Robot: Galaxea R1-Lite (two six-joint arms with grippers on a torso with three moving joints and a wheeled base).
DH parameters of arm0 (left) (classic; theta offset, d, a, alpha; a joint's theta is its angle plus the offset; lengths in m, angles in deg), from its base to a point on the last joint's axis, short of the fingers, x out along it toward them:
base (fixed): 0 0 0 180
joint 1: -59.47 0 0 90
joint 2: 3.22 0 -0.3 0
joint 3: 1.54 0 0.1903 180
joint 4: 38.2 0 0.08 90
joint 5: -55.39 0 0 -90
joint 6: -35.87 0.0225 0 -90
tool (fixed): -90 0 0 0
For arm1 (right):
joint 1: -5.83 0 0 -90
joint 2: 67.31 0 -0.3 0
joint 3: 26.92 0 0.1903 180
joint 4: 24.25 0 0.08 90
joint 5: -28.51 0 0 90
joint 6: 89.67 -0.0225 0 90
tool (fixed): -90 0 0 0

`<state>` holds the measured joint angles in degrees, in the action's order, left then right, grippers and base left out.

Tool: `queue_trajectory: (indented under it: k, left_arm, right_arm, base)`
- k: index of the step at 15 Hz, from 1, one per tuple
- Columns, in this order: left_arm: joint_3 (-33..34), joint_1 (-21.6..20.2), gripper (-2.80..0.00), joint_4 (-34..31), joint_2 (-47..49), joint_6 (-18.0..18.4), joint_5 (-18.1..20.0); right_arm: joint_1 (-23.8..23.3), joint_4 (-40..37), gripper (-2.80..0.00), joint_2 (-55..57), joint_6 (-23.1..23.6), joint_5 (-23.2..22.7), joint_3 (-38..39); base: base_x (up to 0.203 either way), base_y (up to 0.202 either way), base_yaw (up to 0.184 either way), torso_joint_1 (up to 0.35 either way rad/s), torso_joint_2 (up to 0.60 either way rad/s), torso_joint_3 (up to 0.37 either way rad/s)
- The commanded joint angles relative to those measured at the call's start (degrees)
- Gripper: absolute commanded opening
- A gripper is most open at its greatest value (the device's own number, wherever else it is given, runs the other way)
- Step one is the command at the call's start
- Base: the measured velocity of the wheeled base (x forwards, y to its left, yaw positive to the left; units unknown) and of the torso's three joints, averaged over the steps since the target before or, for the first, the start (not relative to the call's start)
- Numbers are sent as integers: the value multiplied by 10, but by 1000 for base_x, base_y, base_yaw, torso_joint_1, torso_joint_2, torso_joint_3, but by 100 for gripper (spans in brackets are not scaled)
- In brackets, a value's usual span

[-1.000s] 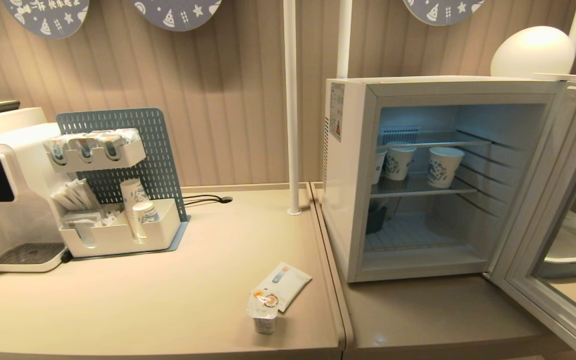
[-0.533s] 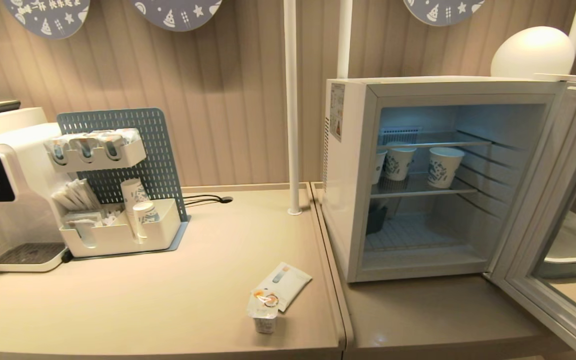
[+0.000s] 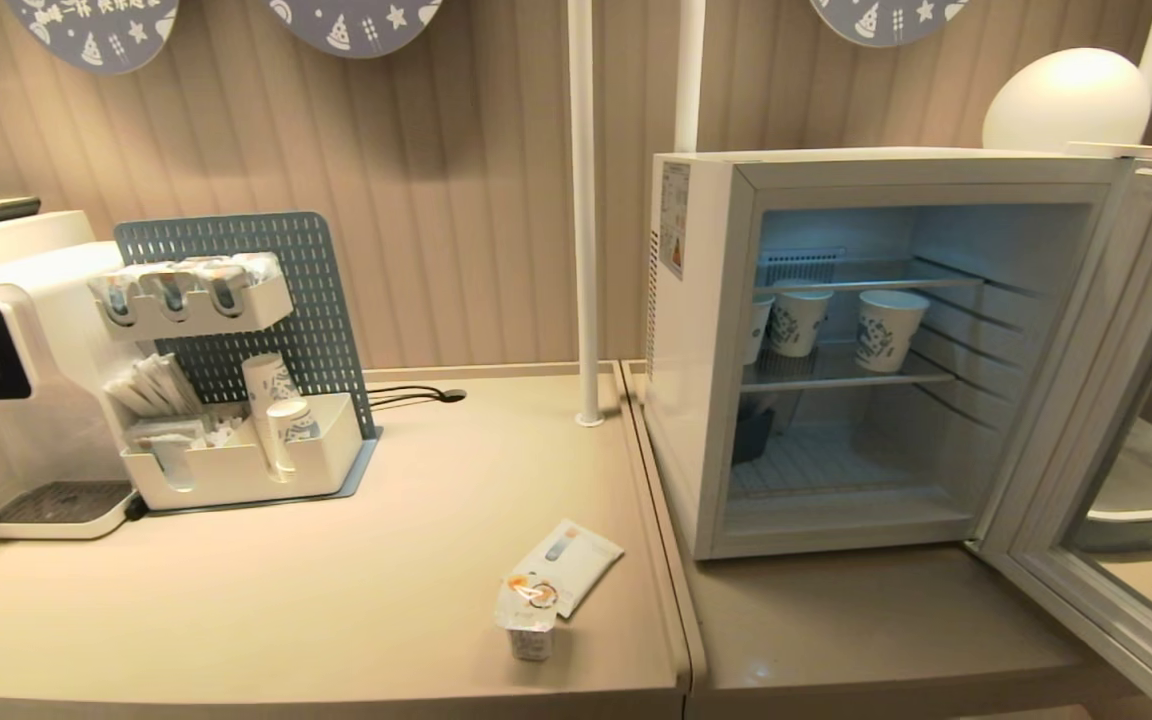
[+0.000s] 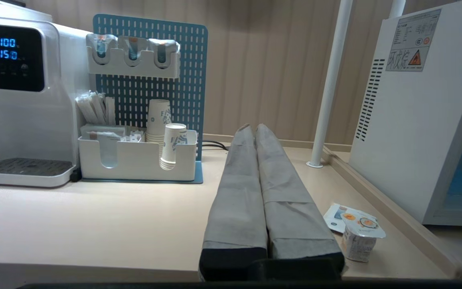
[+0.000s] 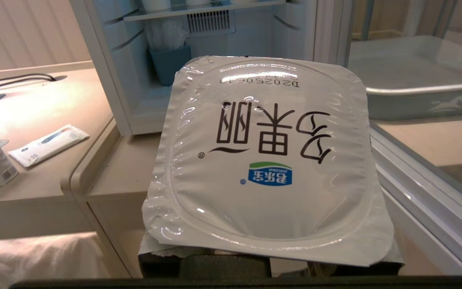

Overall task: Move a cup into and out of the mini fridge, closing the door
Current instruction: Place the yoghurt on the table

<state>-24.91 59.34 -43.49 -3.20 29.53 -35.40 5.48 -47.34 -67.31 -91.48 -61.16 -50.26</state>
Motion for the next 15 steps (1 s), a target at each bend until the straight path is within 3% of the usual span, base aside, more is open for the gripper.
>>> queue_trajectory:
  k: [1, 4, 8, 15]
  left_arm:
    - [23, 0, -280, 2, 1, -1, -1]
    - [23, 0, -280, 2, 1, -1, -1]
    - [23, 0, -280, 2, 1, -1, 0]
    - [23, 0, -280, 1, 0, 1, 0]
  right_arm:
    - [0, 1, -280, 2, 0, 0, 1]
    - [0, 1, -280, 2, 0, 0, 1]
    - [0, 1, -280, 2, 0, 1, 1]
    - [0, 1, -280, 1, -1, 1, 1]
  base:
    - [-169, 0, 2, 6, 7, 5]
    - [-173, 0, 0, 1, -2, 2]
    - [-51, 32, -4, 6, 5, -2]
    - [-178, 185, 2, 3, 1, 3]
